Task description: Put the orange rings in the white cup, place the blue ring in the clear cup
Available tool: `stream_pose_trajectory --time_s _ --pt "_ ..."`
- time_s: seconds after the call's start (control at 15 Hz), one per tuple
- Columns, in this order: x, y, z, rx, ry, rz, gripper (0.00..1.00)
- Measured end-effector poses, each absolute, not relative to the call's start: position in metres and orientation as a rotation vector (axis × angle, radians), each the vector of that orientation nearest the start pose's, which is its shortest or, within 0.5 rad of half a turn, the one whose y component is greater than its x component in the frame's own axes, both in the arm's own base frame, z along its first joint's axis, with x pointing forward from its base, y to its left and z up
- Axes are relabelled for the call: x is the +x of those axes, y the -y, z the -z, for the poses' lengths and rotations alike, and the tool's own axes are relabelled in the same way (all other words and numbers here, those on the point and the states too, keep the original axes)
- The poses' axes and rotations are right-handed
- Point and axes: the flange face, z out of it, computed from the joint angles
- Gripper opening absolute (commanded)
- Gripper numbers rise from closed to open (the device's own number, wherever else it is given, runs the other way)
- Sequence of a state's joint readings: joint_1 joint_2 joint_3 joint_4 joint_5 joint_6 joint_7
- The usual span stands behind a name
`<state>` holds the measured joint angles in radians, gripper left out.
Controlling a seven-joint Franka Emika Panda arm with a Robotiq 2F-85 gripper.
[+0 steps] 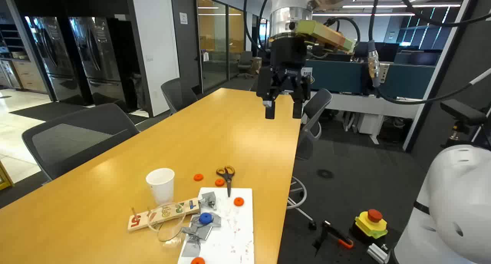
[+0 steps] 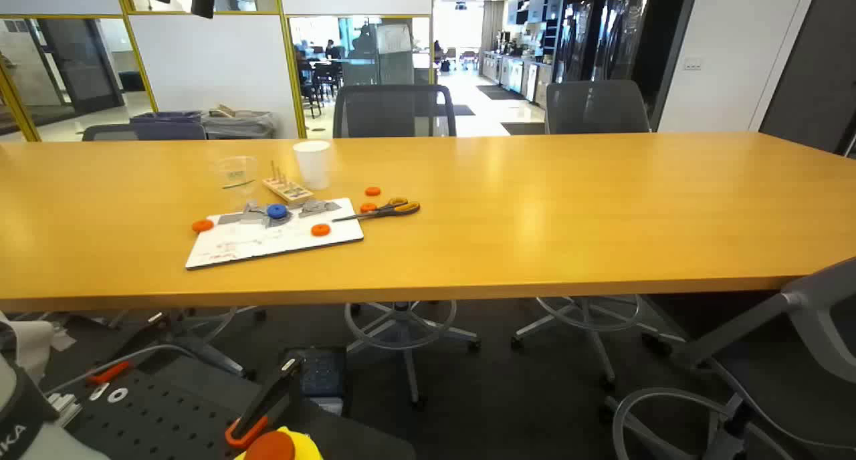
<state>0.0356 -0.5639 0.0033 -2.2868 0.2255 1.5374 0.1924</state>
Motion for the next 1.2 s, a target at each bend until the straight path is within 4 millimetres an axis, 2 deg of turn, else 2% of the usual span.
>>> stream_pose_trajectory --time_s 0.47,0.67,0.87,1.2 --pt "0.358 -0.039 -0.556 -2.915 -0.242 -0.283 1.0" --pt "0.361 -0.036 -0.547 -2.915 -0.238 -0.269 1.0" --pt "0.377 -0.032 -0.525 -2.924 -0.237 -0.147 1.0" --pt "0.417 -0.024 -0.468 -2.939 -0.262 0.085 1.0"
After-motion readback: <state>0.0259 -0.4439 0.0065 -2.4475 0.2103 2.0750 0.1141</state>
